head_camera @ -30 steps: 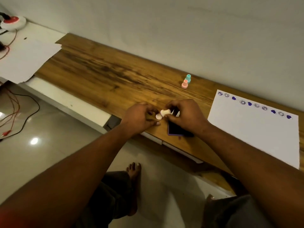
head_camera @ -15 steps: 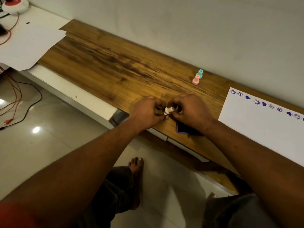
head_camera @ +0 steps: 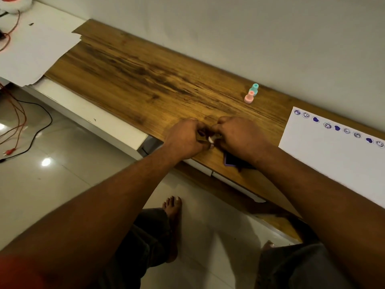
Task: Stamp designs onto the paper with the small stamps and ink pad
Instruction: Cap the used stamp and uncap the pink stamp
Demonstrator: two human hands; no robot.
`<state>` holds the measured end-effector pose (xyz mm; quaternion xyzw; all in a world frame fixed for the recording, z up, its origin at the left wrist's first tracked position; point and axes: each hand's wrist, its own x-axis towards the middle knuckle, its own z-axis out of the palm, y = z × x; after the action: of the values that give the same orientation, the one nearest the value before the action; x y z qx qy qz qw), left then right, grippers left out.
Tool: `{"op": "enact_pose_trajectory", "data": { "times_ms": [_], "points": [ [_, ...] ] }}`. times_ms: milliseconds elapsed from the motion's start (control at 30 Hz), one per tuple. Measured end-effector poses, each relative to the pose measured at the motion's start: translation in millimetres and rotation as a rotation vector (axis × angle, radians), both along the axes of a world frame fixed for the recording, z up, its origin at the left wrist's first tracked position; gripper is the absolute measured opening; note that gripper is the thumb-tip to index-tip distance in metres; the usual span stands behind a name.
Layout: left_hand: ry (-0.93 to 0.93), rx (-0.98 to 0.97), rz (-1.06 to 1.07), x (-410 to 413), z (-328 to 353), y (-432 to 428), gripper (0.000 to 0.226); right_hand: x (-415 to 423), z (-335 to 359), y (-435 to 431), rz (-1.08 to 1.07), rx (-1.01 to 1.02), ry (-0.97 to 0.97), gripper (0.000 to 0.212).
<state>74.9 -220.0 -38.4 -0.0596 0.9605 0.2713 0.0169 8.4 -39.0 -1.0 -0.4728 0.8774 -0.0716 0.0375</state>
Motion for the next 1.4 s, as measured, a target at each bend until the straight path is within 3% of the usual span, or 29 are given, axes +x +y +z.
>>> {"op": "enact_pose_trajectory", "data": {
  "times_ms": [433, 733, 1000, 1233, 1400],
  "points": [
    [0.006, -0.056, -0.019, -3, -1, 1, 0.045, -2, 6, -6, 0.101, 0.090, 0.049, 0.037],
    [-0.021, -0.034, -0.036, -6, 1, -2, 0.043, -6, -1, -9, 0.052, 0.060, 0.050, 0.033],
    [-0.100, 0.104, -0.024, -12, 5, -11, 0.040, -13, -9, -9, -0.100, -0.012, -0.025, 0.032],
    [-0.129, 0.092, 0.033, -19, 11, -16, 0.039, -23, -21, -1, -0.234, -0.106, -0.038, 0.041],
    [-0.157, 0.077, 0.075, -22, 13, -15, 0.039, -31, -30, -9, -0.319, -0.179, -0.015, 0.036]
  ]
}}
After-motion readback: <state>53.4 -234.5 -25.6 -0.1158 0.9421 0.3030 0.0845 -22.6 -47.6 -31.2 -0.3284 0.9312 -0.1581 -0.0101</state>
